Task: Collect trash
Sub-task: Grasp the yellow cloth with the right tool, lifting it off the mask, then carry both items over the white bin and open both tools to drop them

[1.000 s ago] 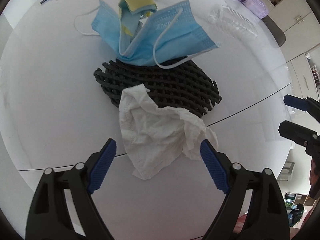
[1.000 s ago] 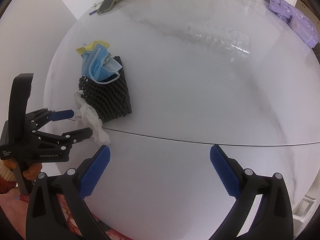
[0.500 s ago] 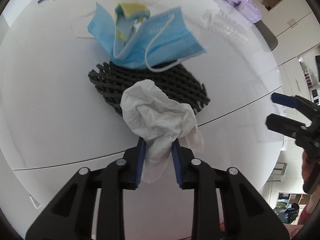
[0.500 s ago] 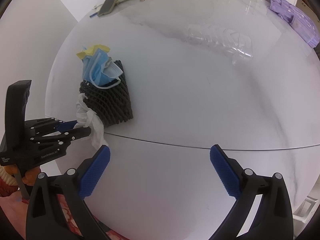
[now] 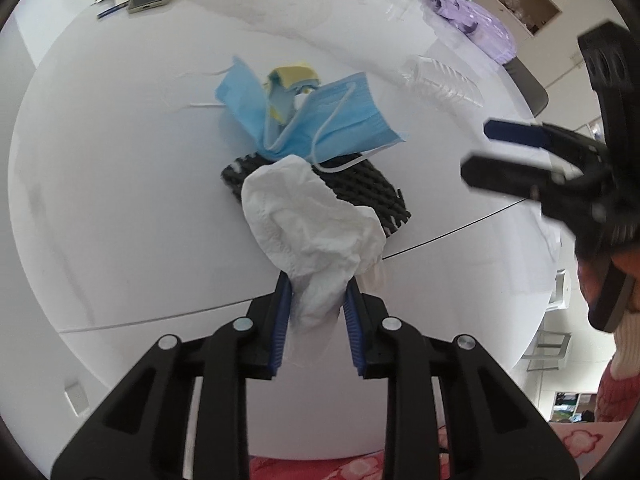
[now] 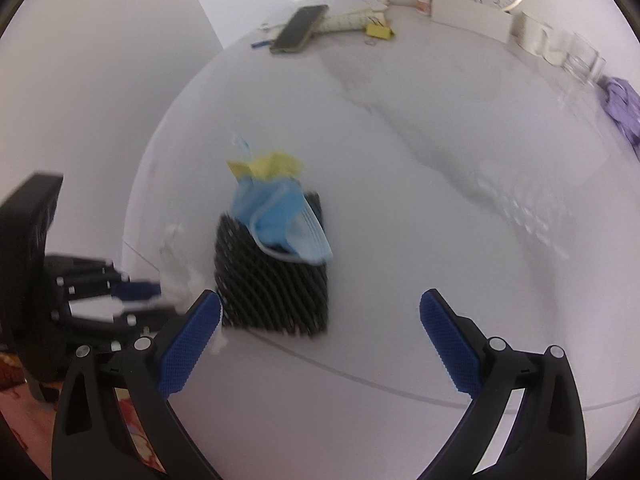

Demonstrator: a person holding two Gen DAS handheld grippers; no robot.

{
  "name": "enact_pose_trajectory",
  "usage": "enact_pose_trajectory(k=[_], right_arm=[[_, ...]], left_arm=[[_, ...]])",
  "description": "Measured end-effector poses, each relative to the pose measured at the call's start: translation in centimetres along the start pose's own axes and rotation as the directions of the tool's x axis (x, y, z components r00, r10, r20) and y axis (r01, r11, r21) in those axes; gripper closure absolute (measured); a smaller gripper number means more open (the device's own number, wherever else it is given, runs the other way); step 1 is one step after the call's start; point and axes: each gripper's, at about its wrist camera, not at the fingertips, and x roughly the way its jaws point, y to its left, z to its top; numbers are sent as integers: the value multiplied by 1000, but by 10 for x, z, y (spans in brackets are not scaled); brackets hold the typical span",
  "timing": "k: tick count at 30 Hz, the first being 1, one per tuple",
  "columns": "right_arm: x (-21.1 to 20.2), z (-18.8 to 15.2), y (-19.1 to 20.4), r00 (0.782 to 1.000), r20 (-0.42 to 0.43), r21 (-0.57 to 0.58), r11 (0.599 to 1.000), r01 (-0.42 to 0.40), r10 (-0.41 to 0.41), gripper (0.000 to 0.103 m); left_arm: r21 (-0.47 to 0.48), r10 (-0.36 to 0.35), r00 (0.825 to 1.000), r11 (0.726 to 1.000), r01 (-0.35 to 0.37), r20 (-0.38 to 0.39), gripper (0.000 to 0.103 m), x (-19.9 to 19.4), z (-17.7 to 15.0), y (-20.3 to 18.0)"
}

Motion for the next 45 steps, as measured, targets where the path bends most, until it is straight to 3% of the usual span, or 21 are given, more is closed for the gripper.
enact_pose_trajectory(k=[8,13,19,23,26,28,31,36,41,45], right_arm=[[25,57,3,989,12,19,989,-149,148,8],[59,95,-8,963,-32,141,955,-259,266,15],[99,115,-28,937,-102,350,894,-280,333,24],[118,108,-19,921,-181,369,892,-260,343,30],[125,103,-9,912,-214,353,898,-262,350,45],[125,99,-5,909,-207,345,896,-279,362,66],[119,102,-9,913,-177,335,894,-296,369,78],[94,103,-17,931,-82,327,892,-312,355,78],[65,99,-12,968,-16,220,946,-239,249,78],[40,86,-15,971,42,210,949,-237,234,78]], left_arm=[[-80,27,999,997,-24,45,77,-13,2,23],[-130,28,997,991,-19,71,77,-18,10,40],[-160,17,997,987,-4,77,78,-14,26,53],[-144,21,997,989,-10,74,77,-13,35,56],[-140,12,997,990,-2,71,77,-13,41,59],[-134,21,997,991,-11,70,78,-11,44,59],[-128,18,997,992,-9,69,77,-10,47,57],[-91,22,997,996,-15,76,78,-13,50,49],[-64,16,997,998,-11,82,78,-17,52,39],[11,19,995,1000,-20,95,77,-22,52,17]])
